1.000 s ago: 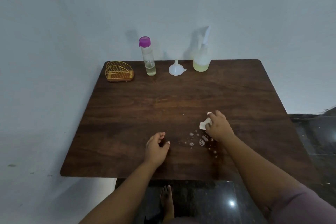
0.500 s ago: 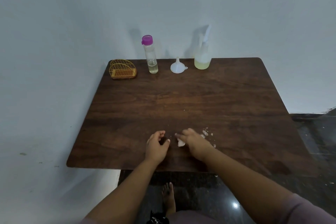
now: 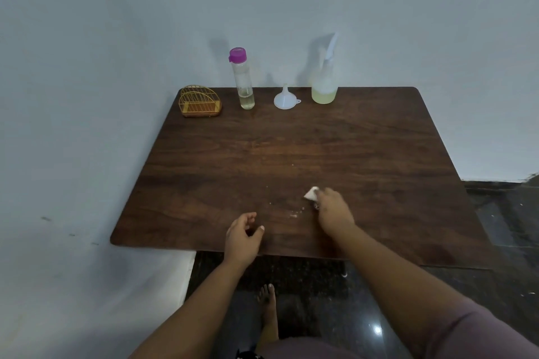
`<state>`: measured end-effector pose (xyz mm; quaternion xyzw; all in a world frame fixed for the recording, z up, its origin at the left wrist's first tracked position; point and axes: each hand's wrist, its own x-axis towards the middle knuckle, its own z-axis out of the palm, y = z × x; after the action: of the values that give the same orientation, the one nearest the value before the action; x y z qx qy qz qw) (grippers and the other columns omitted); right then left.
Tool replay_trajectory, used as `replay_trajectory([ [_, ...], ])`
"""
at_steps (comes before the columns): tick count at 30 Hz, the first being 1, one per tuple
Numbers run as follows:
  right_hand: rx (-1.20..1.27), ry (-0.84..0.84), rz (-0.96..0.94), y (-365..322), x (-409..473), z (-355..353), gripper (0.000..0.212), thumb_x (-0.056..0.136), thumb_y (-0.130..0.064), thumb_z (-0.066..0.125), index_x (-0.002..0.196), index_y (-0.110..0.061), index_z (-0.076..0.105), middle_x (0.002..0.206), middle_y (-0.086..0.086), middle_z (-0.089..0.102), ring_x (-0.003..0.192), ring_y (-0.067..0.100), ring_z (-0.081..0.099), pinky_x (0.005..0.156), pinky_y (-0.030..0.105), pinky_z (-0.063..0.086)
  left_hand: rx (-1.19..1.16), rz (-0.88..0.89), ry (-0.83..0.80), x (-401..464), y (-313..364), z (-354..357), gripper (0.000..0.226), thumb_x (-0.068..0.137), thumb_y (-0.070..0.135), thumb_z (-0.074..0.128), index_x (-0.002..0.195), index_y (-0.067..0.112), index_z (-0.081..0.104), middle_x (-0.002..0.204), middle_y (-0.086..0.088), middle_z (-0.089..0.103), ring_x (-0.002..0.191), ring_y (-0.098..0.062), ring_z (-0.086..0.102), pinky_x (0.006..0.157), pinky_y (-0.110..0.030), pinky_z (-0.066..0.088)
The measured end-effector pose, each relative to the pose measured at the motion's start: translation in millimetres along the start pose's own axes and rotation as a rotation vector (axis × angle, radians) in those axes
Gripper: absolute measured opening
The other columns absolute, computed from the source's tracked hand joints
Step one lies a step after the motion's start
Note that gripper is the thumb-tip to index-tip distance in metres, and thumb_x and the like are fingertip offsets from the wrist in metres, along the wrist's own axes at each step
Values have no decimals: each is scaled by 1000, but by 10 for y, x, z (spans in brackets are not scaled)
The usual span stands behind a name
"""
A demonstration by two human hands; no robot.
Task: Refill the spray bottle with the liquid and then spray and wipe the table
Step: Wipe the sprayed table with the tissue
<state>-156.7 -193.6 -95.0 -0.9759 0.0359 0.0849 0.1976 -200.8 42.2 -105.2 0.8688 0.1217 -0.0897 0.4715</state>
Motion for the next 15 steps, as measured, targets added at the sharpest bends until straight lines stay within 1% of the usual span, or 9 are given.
replay_trajectory([
  [3, -15, -188, -242, -476, -135, 199, 35, 95, -8, 42, 125, -10, 60, 128, 12, 50, 120, 30, 44, 103, 35, 38, -2, 3, -2, -42, -14, -20, 35, 89, 21, 68, 123, 20, 61, 124, 2, 60, 113, -11, 57, 101, -38, 49],
  [5, 39, -261, -316, -622, -168, 211, 35, 90, -1, 48, 120, -8, 64, 123, 12, 55, 116, 29, 48, 101, 36, 41, -5, 7, -7, -71, -49, -20, 35, 88, 21, 69, 122, 21, 61, 123, 3, 61, 113, -11, 58, 100, -39, 50],
  [7, 224, -189, -323, -588, -161, 123, 31, 81, 7, 54, 105, -3, 70, 109, 16, 61, 103, 32, 56, 93, 38, 46, -18, 11, -2, -104, -112, -25, 34, 87, 20, 70, 120, 22, 61, 121, 2, 62, 111, -12, 59, 98, -41, 51],
  [9, 424, 35, -207, -386, -142, -20, 20, 75, 10, 61, 88, 0, 72, 93, 19, 65, 89, 35, 63, 81, 29, 46, -20, -4, 0, -158, -153, -41, 33, 88, 19, 70, 119, 21, 62, 119, 1, 63, 110, -12, 59, 98, -39, 51],
  [10, 464, 141, -95, -250, -139, -118, 17, 76, 10, 64, 86, 0, 72, 90, 19, 65, 87, 35, 63, 77, 24, 42, -18, -13, 0, -189, -168, -53, 33, 88, 19, 70, 120, 20, 62, 119, 0, 63, 110, -12, 59, 98, -37, 51],
  [11, 472, 213, 12, -76, -140, -218, 17, 77, 9, 63, 88, -1, 72, 93, 18, 65, 90, 36, 63, 75, 21, 39, -14, -12, 3, -212, -183, -67, 33, 89, 18, 69, 120, 19, 62, 120, 0, 62, 110, -12, 58, 98, -36, 50],
  [12, 458, 235, 125, 100, -152, -330, 21, 80, 7, 60, 95, -3, 71, 101, 17, 64, 97, 35, 61, 77, 21, 39, -6, -10, 5, -230, -181, -81, 33, 89, 18, 69, 121, 18, 62, 120, 0, 61, 110, -12, 58, 98, -35, 50],
  [13, 430, 211, 263, 295, -163, -388, 27, 83, 4, 55, 104, -6, 69, 110, 15, 62, 105, 35, 59, 83, 23, 42, 0, -1, 6, -238, -173, -89, 33, 89, 18, 69, 121, 17, 62, 120, 1, 61, 110, -13, 57, 98, -36, 50],
  [15, 304, 102, 486, 613, -230, -402, 38, 86, -3, 48, 120, -13, 61, 125, 17, 56, 116, 38, 51, 96, 35, 43, 4, 10, 3, -232, -158, -91, 33, 89, 18, 68, 122, 16, 62, 120, 1, 60, 110, -13, 57, 99, -36, 49],
])
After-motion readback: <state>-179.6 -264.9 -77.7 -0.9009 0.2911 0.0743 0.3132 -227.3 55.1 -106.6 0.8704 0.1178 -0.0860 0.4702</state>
